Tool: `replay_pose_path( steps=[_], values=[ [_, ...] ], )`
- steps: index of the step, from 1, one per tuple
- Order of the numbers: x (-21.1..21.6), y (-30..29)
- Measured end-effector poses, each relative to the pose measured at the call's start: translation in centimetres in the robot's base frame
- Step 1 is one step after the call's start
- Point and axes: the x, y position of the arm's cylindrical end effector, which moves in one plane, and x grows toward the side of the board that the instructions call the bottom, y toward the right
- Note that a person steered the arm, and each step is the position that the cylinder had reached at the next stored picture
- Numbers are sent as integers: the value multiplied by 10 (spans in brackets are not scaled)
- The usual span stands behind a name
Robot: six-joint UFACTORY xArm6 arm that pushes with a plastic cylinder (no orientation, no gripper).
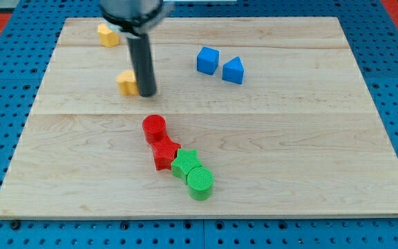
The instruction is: Push the yellow heart closer to the yellow hexagon
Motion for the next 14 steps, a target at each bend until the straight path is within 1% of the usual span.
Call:
replay_pose_path(
  steps=[1, 2, 3, 4, 6, 7, 8, 9, 10, 11, 12, 13, 14],
  values=[
    [-40, -53],
    [-19, -1],
    [16, -30],
    [12, -81],
    [-57, -68],
    [-35, -52],
    [0, -55],
    [-6, -86],
    [-62, -85],
    [-72, -66],
    [-18, -69],
    [-24, -147],
    [-89, -130]
  ],
)
